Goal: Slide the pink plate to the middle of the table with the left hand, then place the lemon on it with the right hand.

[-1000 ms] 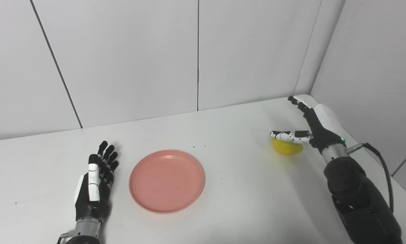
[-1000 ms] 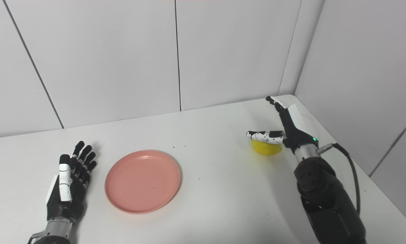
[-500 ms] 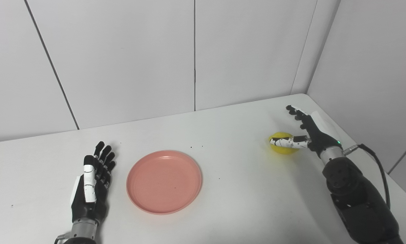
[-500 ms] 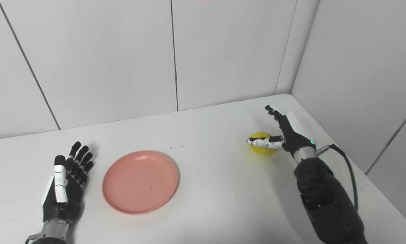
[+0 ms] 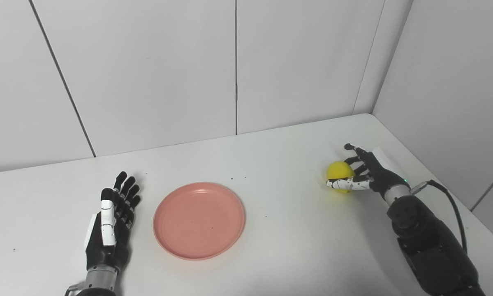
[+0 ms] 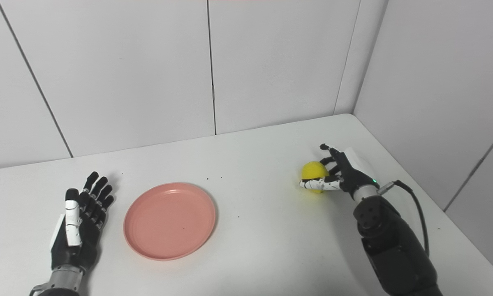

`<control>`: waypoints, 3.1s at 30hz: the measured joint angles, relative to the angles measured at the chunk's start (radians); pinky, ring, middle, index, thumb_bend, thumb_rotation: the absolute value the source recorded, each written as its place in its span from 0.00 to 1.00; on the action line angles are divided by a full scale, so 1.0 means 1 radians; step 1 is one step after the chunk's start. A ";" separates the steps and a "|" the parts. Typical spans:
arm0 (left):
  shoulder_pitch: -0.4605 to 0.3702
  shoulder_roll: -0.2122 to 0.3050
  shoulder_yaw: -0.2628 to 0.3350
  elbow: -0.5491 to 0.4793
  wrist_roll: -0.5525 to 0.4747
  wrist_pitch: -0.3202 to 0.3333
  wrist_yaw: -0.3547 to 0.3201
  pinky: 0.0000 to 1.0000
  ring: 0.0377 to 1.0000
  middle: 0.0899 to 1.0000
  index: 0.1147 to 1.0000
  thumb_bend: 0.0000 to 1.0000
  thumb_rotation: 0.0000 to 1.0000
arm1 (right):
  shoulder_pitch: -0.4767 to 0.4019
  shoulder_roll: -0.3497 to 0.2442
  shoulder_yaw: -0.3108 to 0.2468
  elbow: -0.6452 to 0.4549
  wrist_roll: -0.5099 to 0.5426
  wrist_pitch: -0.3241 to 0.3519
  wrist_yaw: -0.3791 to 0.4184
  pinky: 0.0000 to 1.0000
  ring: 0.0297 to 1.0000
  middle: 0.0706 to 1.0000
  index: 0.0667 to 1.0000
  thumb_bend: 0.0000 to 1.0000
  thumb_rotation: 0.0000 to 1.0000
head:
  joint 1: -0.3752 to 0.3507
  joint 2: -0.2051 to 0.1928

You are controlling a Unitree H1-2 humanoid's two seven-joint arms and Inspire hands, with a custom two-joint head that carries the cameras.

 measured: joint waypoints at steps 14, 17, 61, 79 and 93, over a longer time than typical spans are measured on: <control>0.000 0.003 0.002 -0.001 -0.002 0.003 -0.002 0.98 0.97 0.96 0.94 0.71 1.00 | -0.045 -0.010 0.042 0.067 -0.023 0.005 -0.031 0.67 0.76 0.80 0.82 0.87 0.20 | 0.003 0.005; 0.000 0.003 0.001 -0.002 -0.002 0.003 -0.002 0.98 0.96 0.96 0.95 0.70 1.00 | -0.044 -0.007 0.043 0.082 -0.015 -0.021 -0.060 0.62 0.70 0.75 0.75 0.81 0.07 | 0.005 0.005; 0.006 0.012 0.001 -0.014 -0.001 0.025 -0.004 0.98 0.96 0.96 0.94 0.69 1.00 | 0.006 0.088 -0.009 0.003 -0.063 -0.112 -0.242 0.26 0.37 0.42 0.50 0.51 0.00 | 0.018 0.018; 0.011 0.012 -0.005 -0.023 0.005 0.035 -0.003 0.96 0.95 0.95 0.94 0.68 1.00 | 0.007 0.168 0.004 -0.113 -0.034 -0.233 -0.344 0.21 0.28 0.45 0.45 0.53 0.00 | 0.048 0.018; 0.028 -0.012 -0.012 -0.047 0.029 0.042 0.011 0.95 0.94 0.95 0.93 0.67 1.00 | -0.080 0.294 0.140 -0.136 -0.007 -0.273 -0.304 0.33 0.37 0.47 0.49 0.51 0.00 | 0.130 0.023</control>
